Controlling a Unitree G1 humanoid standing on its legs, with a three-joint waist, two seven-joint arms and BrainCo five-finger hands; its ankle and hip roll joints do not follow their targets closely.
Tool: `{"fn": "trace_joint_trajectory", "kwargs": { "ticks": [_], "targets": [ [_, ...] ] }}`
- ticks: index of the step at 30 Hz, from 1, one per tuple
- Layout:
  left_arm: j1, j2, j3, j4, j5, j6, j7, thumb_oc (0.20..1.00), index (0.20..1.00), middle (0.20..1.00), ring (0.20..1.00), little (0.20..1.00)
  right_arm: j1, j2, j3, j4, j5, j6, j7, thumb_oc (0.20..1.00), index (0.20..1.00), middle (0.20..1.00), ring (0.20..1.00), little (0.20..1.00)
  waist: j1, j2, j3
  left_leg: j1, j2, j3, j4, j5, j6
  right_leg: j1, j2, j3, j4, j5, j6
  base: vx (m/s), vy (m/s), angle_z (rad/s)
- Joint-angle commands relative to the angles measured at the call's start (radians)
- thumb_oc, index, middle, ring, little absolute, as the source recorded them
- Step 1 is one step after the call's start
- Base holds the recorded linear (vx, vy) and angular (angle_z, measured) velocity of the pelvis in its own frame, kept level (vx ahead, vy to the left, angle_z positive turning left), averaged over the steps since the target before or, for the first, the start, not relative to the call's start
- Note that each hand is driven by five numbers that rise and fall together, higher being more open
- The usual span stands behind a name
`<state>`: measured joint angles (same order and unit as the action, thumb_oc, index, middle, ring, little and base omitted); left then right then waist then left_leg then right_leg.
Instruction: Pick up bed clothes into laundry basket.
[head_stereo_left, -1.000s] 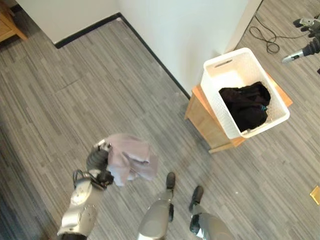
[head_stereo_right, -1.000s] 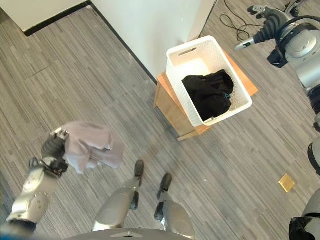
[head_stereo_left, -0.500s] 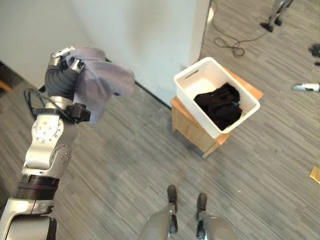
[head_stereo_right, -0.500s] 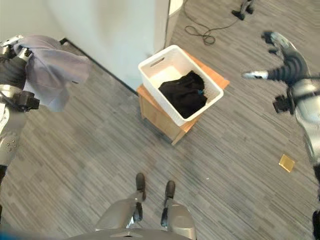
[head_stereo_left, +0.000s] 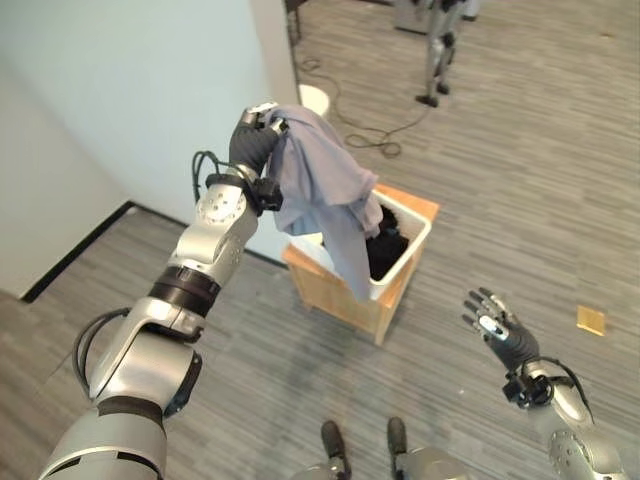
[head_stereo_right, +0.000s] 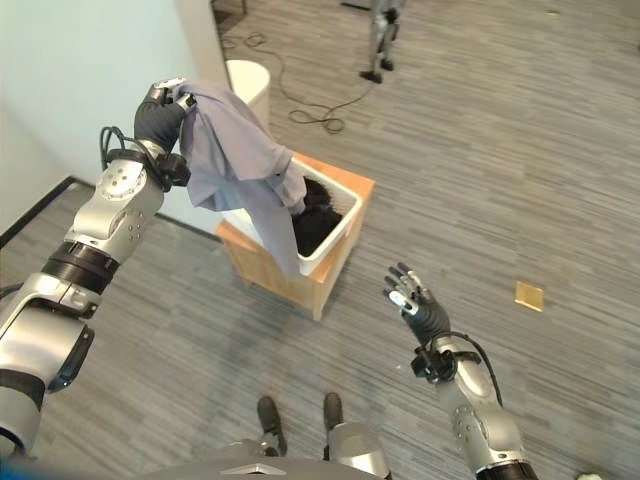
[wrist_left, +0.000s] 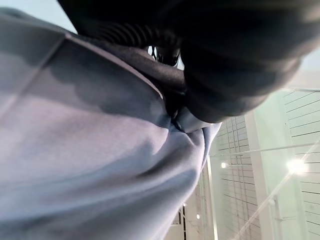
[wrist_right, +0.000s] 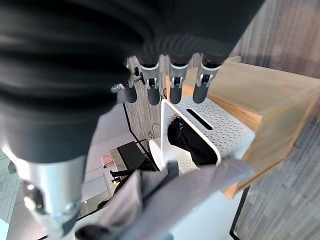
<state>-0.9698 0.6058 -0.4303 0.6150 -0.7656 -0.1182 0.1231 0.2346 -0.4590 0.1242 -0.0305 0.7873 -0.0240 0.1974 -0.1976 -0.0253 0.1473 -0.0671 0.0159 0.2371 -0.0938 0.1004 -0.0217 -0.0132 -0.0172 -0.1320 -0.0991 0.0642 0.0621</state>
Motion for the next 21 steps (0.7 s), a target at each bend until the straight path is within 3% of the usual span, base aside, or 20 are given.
{"fn": "trace_joint_trajectory", "kwargs": {
  "ticks": [1,7,21],
  "targets": [
    [-0.25,-0.004,0.004,0.158,0.044,-0.056,-0.001,0.2,0.2,0.2,0.2,0.2,-0.002,-0.018,0.02,-0.057,0.065,-0.016,0.082,1.0,1.0,1.0,1.0,1.0,0.004,-0.04,-0.057,0.091,0.051,-0.009,0.007,-0.091,-0.075,-0.017,-0.111,-0.049,0.012,-0.001,0.126,0.05,-0.017,-0.1],
    [-0.428,0.008,-0.032,0.271,0.056,-0.077,0.018,0.2,0.2,0.2,0.2,0.2,-0.008,0.011,0.12,-0.049,0.082,0.001,0.114,1.0,1.0,1.0,1.0,1.0,-0.033,-0.028,-0.054,0.077,0.054,0.024,0.007,-0.089,-0.083,-0.054,-0.102,-0.017,0.012,0.009,0.133,0.04,-0.004,-0.24],
    [-0.645,0.116,-0.12,0.432,0.065,-0.08,0.016,0.2,0.2,0.2,0.2,0.2,0.0,-0.015,0.175,-0.025,0.086,0.035,0.152,1.0,1.0,1.0,1.0,1.0,-0.047,-0.017,-0.048,0.082,0.062,0.055,0.007,-0.098,-0.096,-0.071,-0.087,-0.003,0.012,0.009,0.143,0.05,-0.002,-0.08]
  ]
}}
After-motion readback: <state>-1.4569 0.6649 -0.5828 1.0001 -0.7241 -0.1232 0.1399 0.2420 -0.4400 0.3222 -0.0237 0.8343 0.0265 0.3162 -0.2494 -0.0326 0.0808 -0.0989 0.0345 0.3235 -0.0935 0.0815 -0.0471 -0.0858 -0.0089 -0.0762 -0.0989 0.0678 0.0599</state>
